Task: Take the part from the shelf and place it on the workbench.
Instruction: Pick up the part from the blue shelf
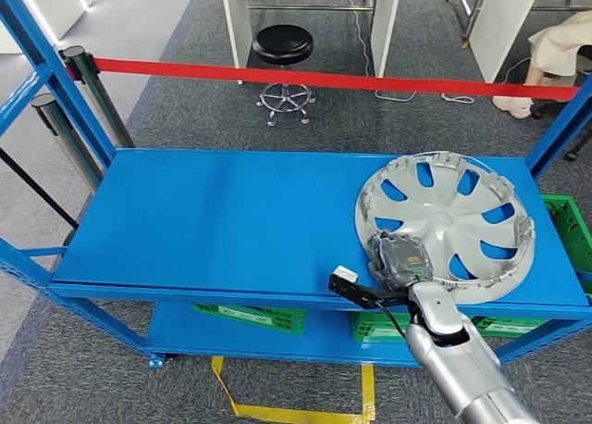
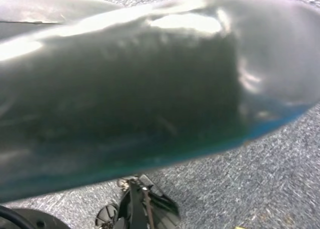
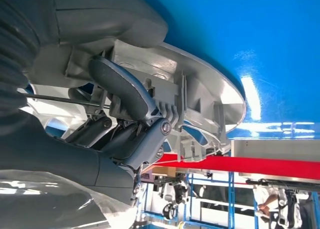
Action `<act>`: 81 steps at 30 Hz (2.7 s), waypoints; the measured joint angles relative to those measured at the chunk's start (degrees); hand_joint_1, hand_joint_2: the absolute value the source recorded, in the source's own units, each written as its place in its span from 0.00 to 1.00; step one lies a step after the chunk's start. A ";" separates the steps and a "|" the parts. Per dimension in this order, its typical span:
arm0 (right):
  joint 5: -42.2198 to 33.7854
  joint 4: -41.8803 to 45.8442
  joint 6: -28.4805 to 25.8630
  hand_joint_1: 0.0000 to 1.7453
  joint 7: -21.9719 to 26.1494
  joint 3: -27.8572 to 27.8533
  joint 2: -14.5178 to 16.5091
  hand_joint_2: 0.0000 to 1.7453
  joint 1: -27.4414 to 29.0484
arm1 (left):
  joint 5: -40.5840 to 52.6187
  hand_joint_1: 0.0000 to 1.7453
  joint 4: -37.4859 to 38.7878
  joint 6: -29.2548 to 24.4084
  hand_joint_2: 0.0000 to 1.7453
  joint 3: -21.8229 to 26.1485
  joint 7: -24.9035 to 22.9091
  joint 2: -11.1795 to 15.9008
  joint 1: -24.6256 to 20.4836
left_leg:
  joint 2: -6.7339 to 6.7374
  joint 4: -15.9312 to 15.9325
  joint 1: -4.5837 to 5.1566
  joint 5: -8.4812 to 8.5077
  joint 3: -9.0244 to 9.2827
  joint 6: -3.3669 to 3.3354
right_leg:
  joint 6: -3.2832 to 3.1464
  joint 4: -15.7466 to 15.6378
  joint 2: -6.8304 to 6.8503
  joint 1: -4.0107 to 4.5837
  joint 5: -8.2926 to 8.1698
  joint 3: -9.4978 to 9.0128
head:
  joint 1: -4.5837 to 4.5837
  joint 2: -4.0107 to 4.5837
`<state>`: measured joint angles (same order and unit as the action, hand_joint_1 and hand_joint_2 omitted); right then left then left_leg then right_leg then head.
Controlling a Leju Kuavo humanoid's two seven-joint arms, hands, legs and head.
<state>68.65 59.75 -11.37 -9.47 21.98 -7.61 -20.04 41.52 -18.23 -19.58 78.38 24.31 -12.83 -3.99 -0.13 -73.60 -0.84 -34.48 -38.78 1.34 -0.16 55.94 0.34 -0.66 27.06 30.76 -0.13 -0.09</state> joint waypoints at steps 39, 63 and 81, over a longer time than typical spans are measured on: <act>7.91 15.00 -7.32 1.00 6.13 1.16 -5.96 1.00 2.66 | -0.43 0.00 -0.04 0.15 0.00 0.00 0.97 0.18 -0.09 | -0.02 15.64 1.19 7.92 5.45 -2.98 | 0.84 1.65 -0.20 0.68 0.22 2.30 | 0.34 0.00; 9.50 28.05 -10.15 1.00 6.82 5.08 -11.89 1.00 4.27 | -1.13 0.00 -0.04 1.28 1.00 0.00 4.64 -0.29 -0.16 | -0.11 -0.83 0.54 0.84 -1.39 -1.11 | 0.34 2.68 -0.40 -0.25 0.03 3.42 | 0.25 0.00; 9.65 30.28 -11.43 1.00 7.72 9.03 -12.59 1.00 3.34 | -2.81 0.00 -0.02 1.75 1.00 0.14 2.85 -0.18 -0.14 | -0.17 15.43 0.70 7.97 5.42 -3.00 | 2.97 7.20 -0.29 -0.23 1.27 5.50 | -0.20 0.00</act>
<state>78.31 90.02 -22.80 -1.75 31.00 -20.20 -16.70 38.71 -18.25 -17.84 78.52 27.15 -13.01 -4.14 -0.30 -58.17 -0.15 -26.51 -33.36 -1.66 2.81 63.14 0.06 -0.90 28.34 36.25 -0.33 -0.09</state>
